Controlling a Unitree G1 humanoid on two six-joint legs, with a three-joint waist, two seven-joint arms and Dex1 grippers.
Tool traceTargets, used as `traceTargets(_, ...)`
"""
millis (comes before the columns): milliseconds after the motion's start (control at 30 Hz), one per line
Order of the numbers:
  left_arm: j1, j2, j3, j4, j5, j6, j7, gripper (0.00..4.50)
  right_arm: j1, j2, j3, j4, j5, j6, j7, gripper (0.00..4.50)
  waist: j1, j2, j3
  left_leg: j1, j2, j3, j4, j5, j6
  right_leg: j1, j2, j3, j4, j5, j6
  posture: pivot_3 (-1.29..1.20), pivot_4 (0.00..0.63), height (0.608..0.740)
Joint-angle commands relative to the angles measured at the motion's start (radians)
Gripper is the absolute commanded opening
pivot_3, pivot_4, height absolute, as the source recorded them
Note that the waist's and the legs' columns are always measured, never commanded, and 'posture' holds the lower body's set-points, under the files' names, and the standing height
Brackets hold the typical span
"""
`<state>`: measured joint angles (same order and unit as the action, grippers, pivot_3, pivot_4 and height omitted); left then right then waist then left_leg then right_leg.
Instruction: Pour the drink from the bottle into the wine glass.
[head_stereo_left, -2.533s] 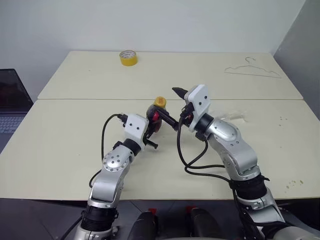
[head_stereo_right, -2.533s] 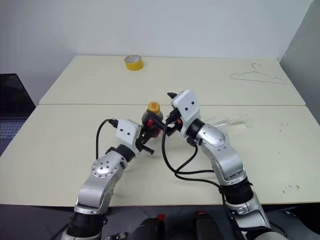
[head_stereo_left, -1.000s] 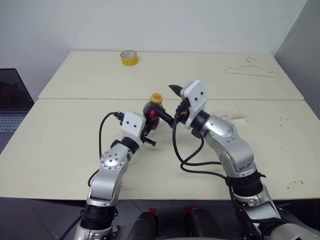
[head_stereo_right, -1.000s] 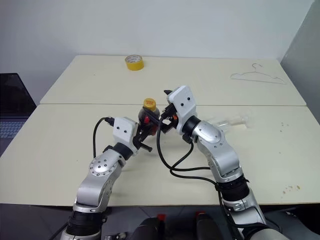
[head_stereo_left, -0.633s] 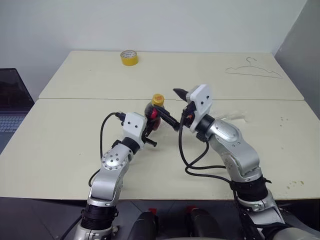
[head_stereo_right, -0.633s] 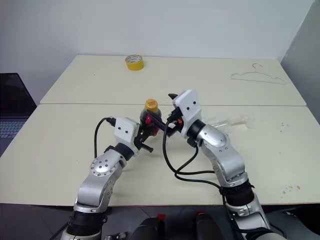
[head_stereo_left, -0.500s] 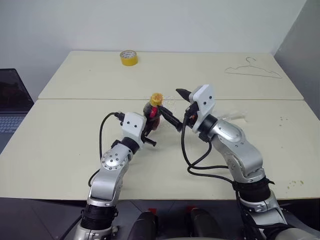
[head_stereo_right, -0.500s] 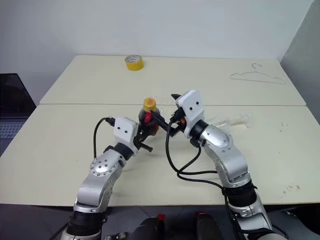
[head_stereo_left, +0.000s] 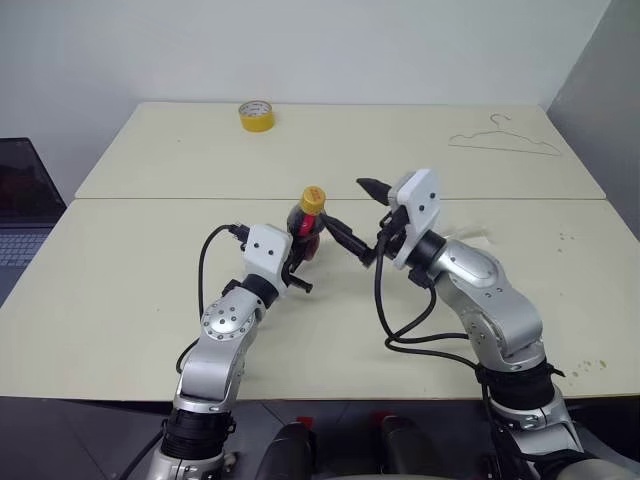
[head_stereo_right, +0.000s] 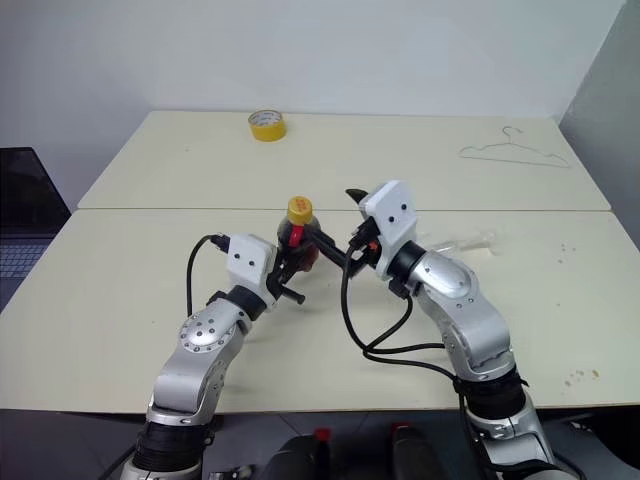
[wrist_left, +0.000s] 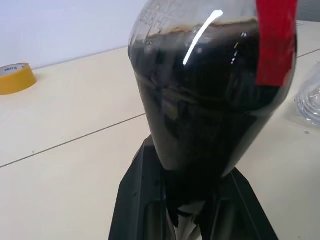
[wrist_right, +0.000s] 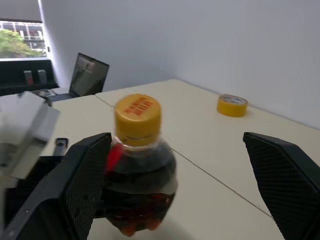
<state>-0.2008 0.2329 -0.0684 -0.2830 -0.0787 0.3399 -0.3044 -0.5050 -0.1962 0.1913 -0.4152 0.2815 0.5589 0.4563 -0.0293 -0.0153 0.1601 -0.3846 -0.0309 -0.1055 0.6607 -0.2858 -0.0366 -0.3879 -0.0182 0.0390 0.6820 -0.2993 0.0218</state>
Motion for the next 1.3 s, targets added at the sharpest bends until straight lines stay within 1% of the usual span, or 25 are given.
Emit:
traceTargets(33, -0.013, -0.001, 0.014, -0.046, -0.011, -0.021, 0.0, 0.4, -0.038, 0.011, 0.011, -0.048, 0.018, 0.0, 0.006, 4.5, 0.0, 0.0, 0.0, 0.0, 0.0, 0.0, 0.0, 0.0, 0.0, 0.0, 0.0, 0.0, 0.0, 0.0, 0.0, 0.0, 0.15, 0.74)
traceTargets(300, -0.016, -0.004, 0.012, -0.041, -0.01, -0.024, 0.0, 0.4, -0.096, 0.061, 0.027, 0.043, -0.037, -0.046, -0.047, 4.5, 0.0, 0.0, 0.0, 0.0, 0.0, 0.0, 0.0, 0.0, 0.0, 0.0, 0.0, 0.0, 0.0, 0.0, 0.0, 0.0, 0.15, 0.74)
traceTargets(500, -0.012, -0.005, 0.011, -0.045, -0.009, -0.023, 0.001, 0.4, -0.099, 0.058, 0.029, 0.078, -0.081, -0.072, -0.056, 4.5, 0.0, 0.0, 0.0, 0.0, 0.0, 0.0, 0.0, 0.0, 0.0, 0.0, 0.0, 0.0, 0.0, 0.0, 0.0, 0.0, 0.15, 0.74)
traceTargets(767, -0.012, -0.007, 0.008, -0.045, -0.009, -0.024, 0.001, 0.4, -0.083, 0.049, 0.014, 0.075, -0.101, -0.07, -0.058, 4.5, 0.0, 0.0, 0.0, 0.0, 0.0, 0.0, 0.0, 0.0, 0.0, 0.0, 0.0, 0.0, 0.0, 0.0, 0.0, 0.0, 0.15, 0.74)
traceTargets(1300, -0.015, -0.004, 0.011, -0.042, -0.011, -0.025, -0.003, 0.38, -0.02, -0.048, -0.053, 0.019, -0.088, -0.04, -0.038, 4.5, 0.0, 0.0, 0.0, 0.0, 0.0, 0.0, 0.0, 0.0, 0.0, 0.0, 0.0, 0.0, 0.0, 0.0, 0.0, 0.0, 0.15, 0.74)
